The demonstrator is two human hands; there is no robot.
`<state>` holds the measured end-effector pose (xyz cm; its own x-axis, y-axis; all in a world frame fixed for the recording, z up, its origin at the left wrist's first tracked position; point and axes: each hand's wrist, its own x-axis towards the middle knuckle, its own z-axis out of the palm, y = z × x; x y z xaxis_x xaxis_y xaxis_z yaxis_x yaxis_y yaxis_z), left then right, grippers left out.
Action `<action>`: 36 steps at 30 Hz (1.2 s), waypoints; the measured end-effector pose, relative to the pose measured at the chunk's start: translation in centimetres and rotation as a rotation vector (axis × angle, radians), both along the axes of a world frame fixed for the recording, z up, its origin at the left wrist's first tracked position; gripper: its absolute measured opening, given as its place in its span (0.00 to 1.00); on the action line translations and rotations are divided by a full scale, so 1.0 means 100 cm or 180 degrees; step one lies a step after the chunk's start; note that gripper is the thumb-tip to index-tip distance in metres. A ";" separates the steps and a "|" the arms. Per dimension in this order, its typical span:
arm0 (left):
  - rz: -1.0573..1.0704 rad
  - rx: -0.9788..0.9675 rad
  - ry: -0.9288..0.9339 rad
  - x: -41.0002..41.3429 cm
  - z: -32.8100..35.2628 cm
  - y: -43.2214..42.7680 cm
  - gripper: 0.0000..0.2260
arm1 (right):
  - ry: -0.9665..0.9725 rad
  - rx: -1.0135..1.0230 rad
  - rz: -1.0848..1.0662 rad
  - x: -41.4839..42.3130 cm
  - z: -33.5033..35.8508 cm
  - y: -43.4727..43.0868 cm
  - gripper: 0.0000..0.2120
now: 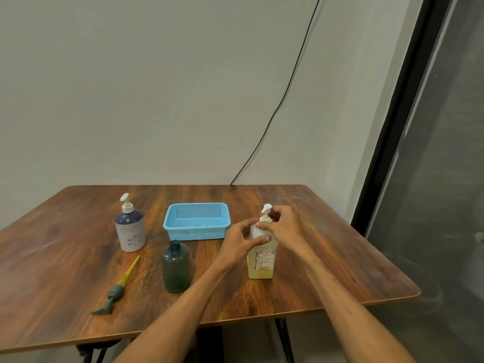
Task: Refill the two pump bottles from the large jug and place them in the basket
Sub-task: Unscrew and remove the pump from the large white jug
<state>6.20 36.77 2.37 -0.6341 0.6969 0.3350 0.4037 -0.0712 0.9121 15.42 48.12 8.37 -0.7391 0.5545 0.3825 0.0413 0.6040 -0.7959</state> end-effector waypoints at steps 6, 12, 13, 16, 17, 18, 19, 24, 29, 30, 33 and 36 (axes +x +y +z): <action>-0.0012 0.0090 -0.0045 0.003 0.003 -0.001 0.28 | -0.0302 -0.0489 0.0543 0.007 0.008 0.018 0.12; 0.0000 0.0170 -0.0153 0.006 0.000 -0.002 0.26 | 0.0038 -0.0133 -0.0240 0.000 -0.001 0.004 0.17; 0.0002 0.0175 -0.0174 0.006 0.000 -0.002 0.25 | 0.0057 -0.0070 -0.0299 -0.001 -0.002 0.003 0.16; 0.0022 0.0145 -0.0152 0.006 0.001 -0.002 0.28 | -0.0037 -0.0216 -0.0186 0.000 0.001 0.009 0.11; 0.0028 0.0122 -0.0133 0.005 0.001 -0.002 0.29 | -0.0076 -0.0345 -0.0068 0.001 0.002 0.013 0.09; 0.0029 0.0105 -0.0128 0.005 0.001 -0.002 0.29 | -0.0100 -0.0446 0.0065 0.003 0.003 0.017 0.09; 0.0038 0.0103 -0.0132 0.005 0.001 -0.002 0.29 | -0.0088 -0.0533 0.0195 0.005 0.004 0.019 0.11; 0.0044 0.0136 -0.0114 0.003 -0.003 0.000 0.27 | -0.0104 -0.0200 0.0081 0.005 0.004 0.005 0.16; 0.0073 0.0124 -0.0127 0.004 -0.003 -0.001 0.28 | 0.0026 -0.0127 -0.0269 -0.001 0.002 -0.003 0.11; 0.0075 0.0104 -0.0136 0.003 -0.004 0.000 0.30 | -0.0021 -0.0265 -0.0195 0.001 0.004 0.000 0.09; 0.0087 0.0065 -0.0147 0.002 -0.005 0.000 0.32 | -0.0027 -0.0628 0.0126 0.007 0.008 0.009 0.11; 0.0088 0.0115 -0.0143 0.003 -0.005 0.001 0.28 | -0.0010 -0.0597 0.0214 0.006 0.008 0.006 0.16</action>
<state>6.48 36.83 1.86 -0.6679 0.6669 0.3304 0.3648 -0.0937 0.9264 16.00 48.70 9.12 -0.7779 0.5651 0.2748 0.0084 0.4467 -0.8947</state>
